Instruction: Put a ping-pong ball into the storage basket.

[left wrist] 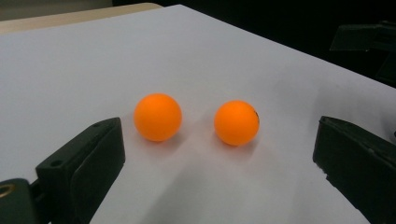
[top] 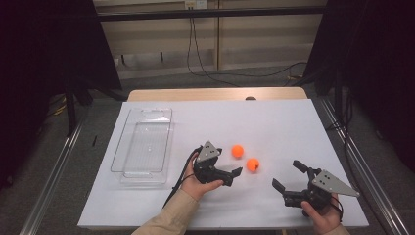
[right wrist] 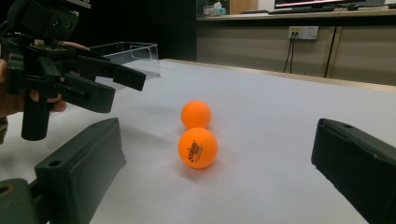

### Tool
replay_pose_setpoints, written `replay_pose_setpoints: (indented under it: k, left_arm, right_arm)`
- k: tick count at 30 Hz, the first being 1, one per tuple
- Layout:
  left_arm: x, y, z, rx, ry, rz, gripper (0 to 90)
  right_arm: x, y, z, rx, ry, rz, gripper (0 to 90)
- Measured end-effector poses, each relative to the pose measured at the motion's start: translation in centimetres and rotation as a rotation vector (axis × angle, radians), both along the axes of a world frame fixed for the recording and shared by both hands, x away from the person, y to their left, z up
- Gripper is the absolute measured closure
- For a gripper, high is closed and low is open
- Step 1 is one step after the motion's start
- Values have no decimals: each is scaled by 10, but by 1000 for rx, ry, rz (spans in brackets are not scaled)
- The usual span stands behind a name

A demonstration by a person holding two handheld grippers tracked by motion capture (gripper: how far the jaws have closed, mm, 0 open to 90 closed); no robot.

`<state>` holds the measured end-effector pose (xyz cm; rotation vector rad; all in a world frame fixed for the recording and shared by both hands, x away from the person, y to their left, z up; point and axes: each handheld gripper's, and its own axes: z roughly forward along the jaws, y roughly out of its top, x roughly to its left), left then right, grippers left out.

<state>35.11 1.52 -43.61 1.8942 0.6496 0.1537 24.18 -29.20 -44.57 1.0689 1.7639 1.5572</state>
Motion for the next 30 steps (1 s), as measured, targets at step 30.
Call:
replay_pose_setpoints:
  k: [30]
  left_arm:
    - [1, -10, 1, 15, 8, -15, 32]
  right_arm:
    - [0, 1, 1, -3, -8, 15, 16]
